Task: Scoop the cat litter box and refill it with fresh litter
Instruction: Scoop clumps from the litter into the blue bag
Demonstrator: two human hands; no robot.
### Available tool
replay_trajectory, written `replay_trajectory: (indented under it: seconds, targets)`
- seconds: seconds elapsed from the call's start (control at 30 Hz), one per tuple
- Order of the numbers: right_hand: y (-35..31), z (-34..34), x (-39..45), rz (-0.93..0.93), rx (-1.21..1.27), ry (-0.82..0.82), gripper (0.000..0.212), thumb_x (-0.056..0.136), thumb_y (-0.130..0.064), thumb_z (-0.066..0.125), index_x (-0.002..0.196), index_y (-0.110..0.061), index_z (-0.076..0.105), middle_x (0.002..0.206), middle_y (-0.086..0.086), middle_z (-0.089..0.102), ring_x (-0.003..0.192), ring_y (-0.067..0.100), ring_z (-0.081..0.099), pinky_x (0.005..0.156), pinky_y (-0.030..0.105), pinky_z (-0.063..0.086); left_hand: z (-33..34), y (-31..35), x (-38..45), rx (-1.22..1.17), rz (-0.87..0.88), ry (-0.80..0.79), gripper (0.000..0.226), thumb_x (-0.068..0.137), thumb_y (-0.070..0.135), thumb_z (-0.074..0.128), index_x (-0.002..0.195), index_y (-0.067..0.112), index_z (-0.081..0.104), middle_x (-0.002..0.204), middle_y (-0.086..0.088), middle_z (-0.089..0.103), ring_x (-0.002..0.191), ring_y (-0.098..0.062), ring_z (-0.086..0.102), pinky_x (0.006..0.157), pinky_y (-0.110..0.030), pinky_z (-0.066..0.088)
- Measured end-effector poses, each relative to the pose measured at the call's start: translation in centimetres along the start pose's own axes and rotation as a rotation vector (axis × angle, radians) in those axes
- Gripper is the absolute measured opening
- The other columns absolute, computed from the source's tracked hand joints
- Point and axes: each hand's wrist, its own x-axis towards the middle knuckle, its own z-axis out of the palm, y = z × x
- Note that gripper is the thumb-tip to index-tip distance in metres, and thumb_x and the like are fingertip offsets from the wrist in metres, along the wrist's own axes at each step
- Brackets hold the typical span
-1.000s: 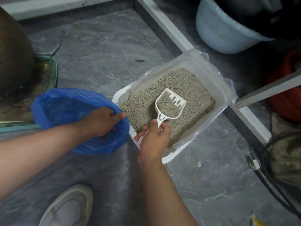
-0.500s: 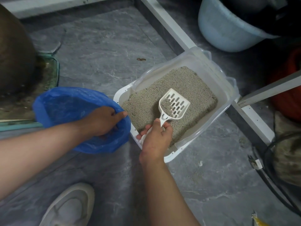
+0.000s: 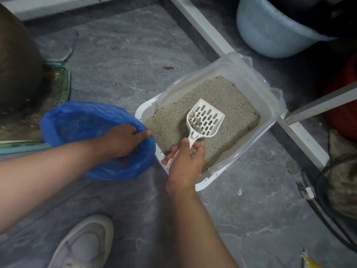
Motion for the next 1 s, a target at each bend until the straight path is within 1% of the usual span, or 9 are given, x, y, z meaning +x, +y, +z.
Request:
replay_trajectory:
  seconds: [0.2,0.3,0.4,0.57,0.67,0.77,0.83,0.93,1.0]
  targets:
    - [-0.4,0.0,0.1,0.036,-0.003,-0.011,0.009,0.103,-0.020,0.050,0.109,-0.014,0.049,0.071,0.013,0.054,0.046,0.016,0.047,0.044,0.028,0.045,-0.1,0.1,-0.2,-0.060,-0.036,-0.021,0.056,0.094,0.060,0.053,0.091,0.006,0.069,0.083,-0.011,0.073,0.082,-0.030,0.072,0.072,-0.047,0.063]
    - [-0.6,0.0,0.1,0.075,-0.019,-0.009,0.013,0.103,-0.020,0.049,0.113,-0.012,0.049,0.072,0.013,0.054,0.046,0.015,0.047,0.043,0.027,0.045,-0.2,0.4,-0.4,-0.148,-0.067,-0.055,0.052,0.094,0.057,0.055,0.091,0.006,0.068,0.082,-0.011,0.073,0.081,-0.029,0.072,0.066,-0.045,0.063]
    - [-1.0,0.1,0.0,0.091,-0.038,-0.021,0.011,0.103,-0.020,0.050,0.111,-0.013,0.050,0.072,0.012,0.054,0.046,0.016,0.047,0.043,0.028,0.045,-0.3,0.3,-0.4,-0.147,-0.057,-0.061,0.052,0.094,0.057,0.055,0.091,0.006,0.068,0.080,-0.009,0.074,0.079,-0.028,0.072,0.067,-0.044,0.063]
    - [-2.2,-0.4,-1.4,0.004,-0.099,-0.096,0.005,0.102,-0.021,0.050,0.107,-0.022,0.050,0.072,0.011,0.057,0.046,0.019,0.048,0.047,0.031,0.046,-0.1,-0.6,0.1,0.111,0.071,0.082,0.067,0.091,0.070,0.046,0.079,0.008,0.071,0.073,-0.005,0.072,0.072,-0.020,0.068,0.074,-0.036,0.055]
    - [-2.7,-0.9,-2.9,-0.041,-0.122,-0.157,0.007,0.103,-0.020,0.049,0.110,-0.022,0.048,0.073,0.009,0.059,0.047,0.020,0.049,0.046,0.031,0.046,0.2,-1.3,-0.3,0.150,0.107,0.109,0.070,0.094,0.069,0.039,0.078,0.008,0.070,0.073,-0.004,0.071,0.073,-0.019,0.066,0.074,-0.036,0.050]
    - [-2.7,-1.6,-3.7,-0.006,-0.116,-0.150,0.013,0.104,-0.018,0.049,0.115,-0.014,0.046,0.070,0.009,0.058,0.043,0.018,0.048,0.042,0.029,0.045,0.3,-2.4,-0.9,0.032,0.097,0.037,0.065,0.096,0.064,0.039,0.083,0.012,0.074,0.081,-0.003,0.074,0.080,-0.021,0.069,0.083,-0.042,0.055]
    - [-2.5,-2.0,-4.0,0.015,-0.129,-0.137,0.011,0.103,-0.016,0.049,0.113,-0.013,0.047,0.068,0.009,0.058,0.041,0.017,0.048,0.042,0.029,0.046,-0.1,-2.7,-1.4,-0.076,0.103,-0.036,0.061,0.098,0.063,0.040,0.088,0.015,0.077,0.084,0.001,0.077,0.085,-0.020,0.072,0.086,-0.042,0.056]
    - [-2.2,-2.6,-4.6,0.042,-0.137,-0.126,0.005,0.103,-0.016,0.050,0.107,-0.017,0.048,0.070,0.012,0.058,0.042,0.017,0.047,0.042,0.030,0.047,-0.6,-2.5,-2.4,-0.210,0.080,-0.107,0.050,0.095,0.059,0.050,0.093,0.017,0.076,0.086,0.003,0.078,0.086,-0.019,0.074,0.083,-0.038,0.057]
    - [-2.2,-2.9,-4.9,0.050,-0.136,-0.130,0.006,0.103,-0.016,0.050,0.107,-0.018,0.048,0.071,0.012,0.057,0.042,0.017,0.047,0.042,0.029,0.046,-0.9,-2.8,-2.9,-0.179,0.099,-0.099,0.043,0.091,0.055,0.061,0.091,0.013,0.073,0.084,-0.001,0.077,0.082,-0.019,0.073,0.080,-0.042,0.058]
